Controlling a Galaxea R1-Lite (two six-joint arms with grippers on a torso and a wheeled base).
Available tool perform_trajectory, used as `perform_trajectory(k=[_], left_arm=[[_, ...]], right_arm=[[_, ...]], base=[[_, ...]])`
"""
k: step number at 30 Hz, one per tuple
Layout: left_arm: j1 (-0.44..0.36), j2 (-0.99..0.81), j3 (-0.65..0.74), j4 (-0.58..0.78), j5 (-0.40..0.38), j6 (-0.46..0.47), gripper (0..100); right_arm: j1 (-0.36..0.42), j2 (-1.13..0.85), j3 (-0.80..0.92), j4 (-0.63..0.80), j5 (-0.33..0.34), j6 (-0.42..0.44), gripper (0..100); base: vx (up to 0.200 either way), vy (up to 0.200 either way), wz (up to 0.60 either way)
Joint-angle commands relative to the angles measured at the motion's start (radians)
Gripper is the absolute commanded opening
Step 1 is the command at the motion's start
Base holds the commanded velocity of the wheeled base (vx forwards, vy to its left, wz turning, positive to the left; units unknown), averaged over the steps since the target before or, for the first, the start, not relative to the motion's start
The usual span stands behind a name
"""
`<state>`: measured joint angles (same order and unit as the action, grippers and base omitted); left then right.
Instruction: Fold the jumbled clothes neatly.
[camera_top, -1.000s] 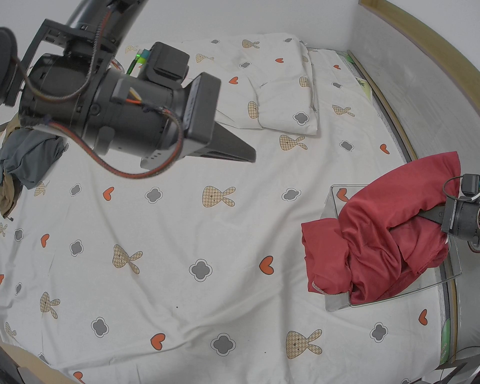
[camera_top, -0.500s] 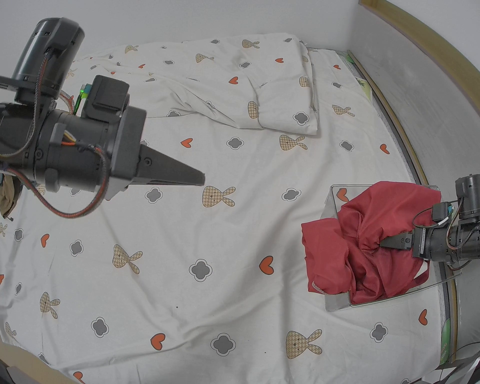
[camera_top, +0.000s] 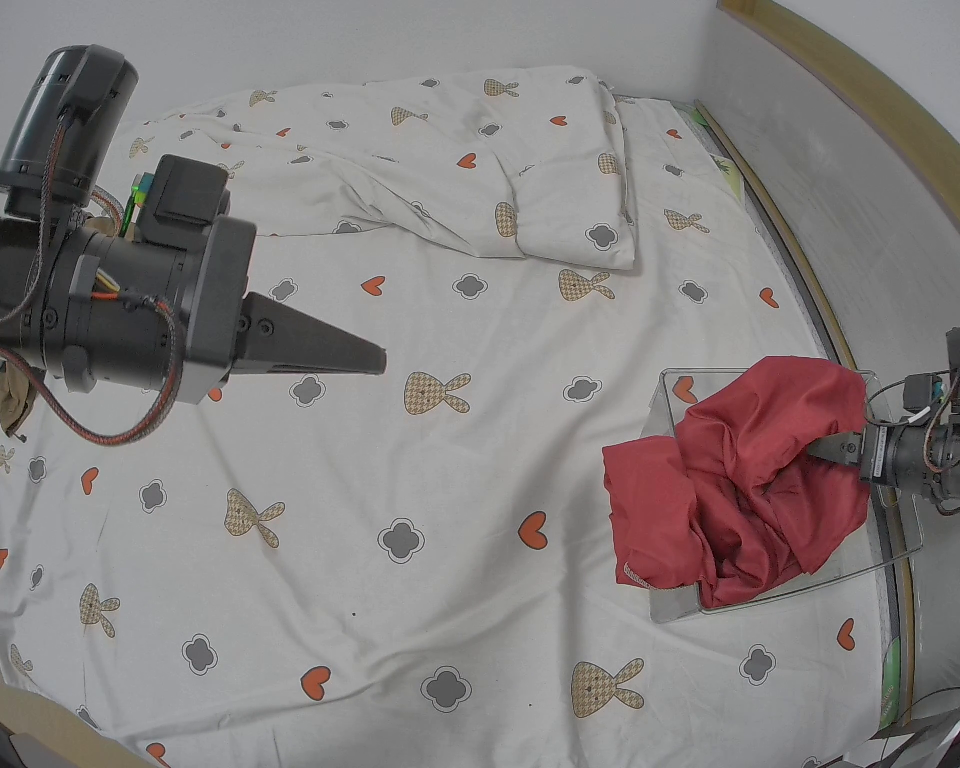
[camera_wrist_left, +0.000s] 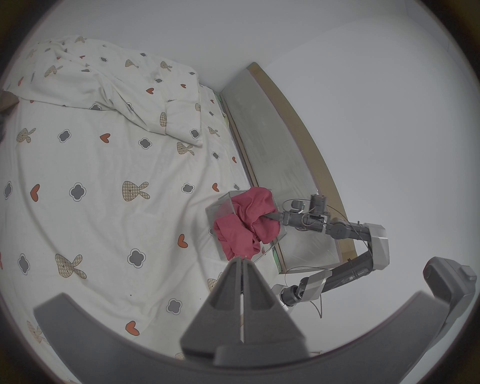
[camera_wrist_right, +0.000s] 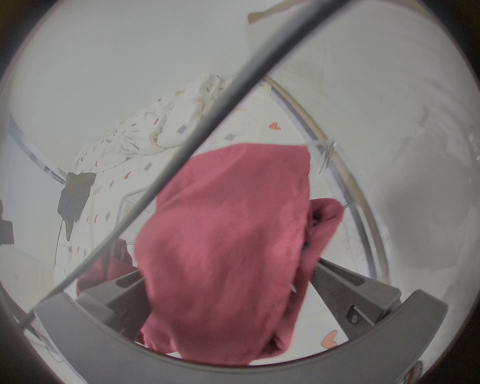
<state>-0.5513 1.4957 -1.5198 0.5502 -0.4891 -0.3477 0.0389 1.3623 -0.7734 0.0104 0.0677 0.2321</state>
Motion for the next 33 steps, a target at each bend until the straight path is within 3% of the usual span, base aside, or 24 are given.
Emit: perform_trajectory(k=[1, 3, 4, 6, 10, 15, 20, 23, 24, 25, 26, 28, 29, 30, 33], left_arm=[[-0.002, 0.014, 0.000, -0.003, 0.000, 0.001, 0], [-0.002, 0.014, 0.000, -0.003, 0.000, 0.001, 0], [-0.002, 0.017, -0.002, -0.004, 0.000, 0.001, 0], [-0.002, 0.018, -0.003, -0.004, 0.000, 0.001, 0], [-0.002, 0.014, -0.002, -0.001, 0.003, 0.001, 0], [0.016, -0.029, 0.015, 0.011, 0.006, 0.001, 0], [0.045, -0.160, 0.079, 0.074, 0.017, 0.004, 0], [0.057, -0.216, 0.112, 0.099, 0.052, 0.006, 0], [0.059, -0.279, 0.188, 0.099, 0.159, 0.059, 0], [0.059, -0.279, 0.188, 0.099, 0.159, 0.059, 0], [0.059, -0.328, 0.285, 0.094, 0.351, 0.168, 0], [0.059, -0.368, 0.372, 0.080, 0.537, 0.242, 0], [0.057, -0.373, 0.380, 0.077, 0.547, 0.245, 0], [0.050, -0.411, 0.464, 0.039, 0.666, 0.251, 0], [0.054, -0.474, 0.593, -0.042, 0.704, 0.225, 0]], right_arm=[[-0.007, -0.178, -0.007, 0.123, -0.020, -0.068, 100], [-0.007, -0.178, -0.007, 0.123, -0.020, -0.068, 100], [-0.014, -0.213, -0.004, 0.223, -0.042, -0.129, 100], [-0.025, -0.216, 0.003, 0.241, -0.081, -0.157, 100], [-0.037, -0.244, -0.004, 0.241, -0.138, -0.154, 100], [-0.014, -0.382, 0.051, 0.241, -0.095, -0.154, 100], [0.055, -0.618, 0.238, 0.241, 0.031, -0.155, 100], [0.087, -0.667, 0.324, 0.237, 0.035, -0.155, 100], [0.079, -0.717, 0.416, 0.183, 0.034, -0.151, 100], [0.079, -0.717, 0.416, 0.183, 0.034, -0.151, 100], [0.055, -0.796, 0.514, 0.079, 0.031, -0.155, 100], [0.032, -0.861, 0.588, -0.006, 0.021, -0.163, 100], [0.030, -0.867, 0.591, -0.010, 0.020, -0.163, 100], [0.012, -0.914, 0.645, -0.047, -0.003, -0.183, 100], [-0.017, -0.964, 0.694, -0.044, -0.045, -0.215, 100]], base=[[0.000, 0.000, 0.00], [0.000, 0.000, 0.00], [0.000, 0.000, 0.00], [0.000, 0.000, 0.00], [0.000, 0.000, 0.00], [0.000, 0.000, 0.00], [0.000, 0.000, 0.00], [0.000, 0.000, 0.00], [0.000, 0.000, 0.00], [0.000, 0.000, 0.00], [0.000, 0.000, 0.00], [0.000, 0.000, 0.00], [0.000, 0.000, 0.00], [0.000, 0.000, 0.00], [0.000, 0.000, 0.00]])
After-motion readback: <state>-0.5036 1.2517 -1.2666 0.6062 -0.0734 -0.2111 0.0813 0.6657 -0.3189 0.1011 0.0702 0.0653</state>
